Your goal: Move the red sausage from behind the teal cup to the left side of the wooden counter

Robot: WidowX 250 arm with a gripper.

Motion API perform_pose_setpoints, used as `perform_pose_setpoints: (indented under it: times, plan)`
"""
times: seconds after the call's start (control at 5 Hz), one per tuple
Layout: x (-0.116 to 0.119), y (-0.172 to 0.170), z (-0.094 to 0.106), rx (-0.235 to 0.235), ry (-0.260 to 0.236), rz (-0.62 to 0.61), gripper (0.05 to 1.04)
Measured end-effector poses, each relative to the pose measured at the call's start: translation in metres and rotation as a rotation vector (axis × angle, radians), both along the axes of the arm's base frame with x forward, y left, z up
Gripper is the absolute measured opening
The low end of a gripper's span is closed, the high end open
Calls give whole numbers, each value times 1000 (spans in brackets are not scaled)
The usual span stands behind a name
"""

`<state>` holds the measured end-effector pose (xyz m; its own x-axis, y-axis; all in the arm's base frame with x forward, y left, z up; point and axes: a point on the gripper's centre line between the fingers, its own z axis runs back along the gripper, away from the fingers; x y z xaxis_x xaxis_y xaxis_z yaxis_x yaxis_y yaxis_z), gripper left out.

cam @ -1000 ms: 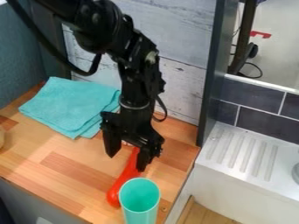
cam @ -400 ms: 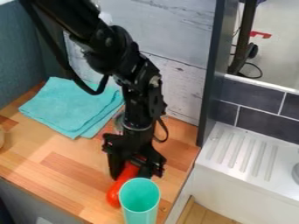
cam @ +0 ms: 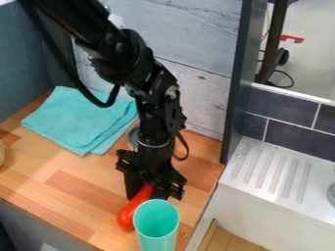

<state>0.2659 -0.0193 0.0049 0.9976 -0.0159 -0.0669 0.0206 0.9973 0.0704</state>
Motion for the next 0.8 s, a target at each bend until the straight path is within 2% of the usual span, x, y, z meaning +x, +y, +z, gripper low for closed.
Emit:
perform_pose_setpoints:
  times: [0.2,0.4,0.6,0.8]
  plan:
    - [-6,15,7,-3,-9,28,560]
    - [-13,29,26,-9,-48,49,560]
    - [-36,40,42,-15,-47,92,560]
    - [-64,60,47,-29,-42,184,560]
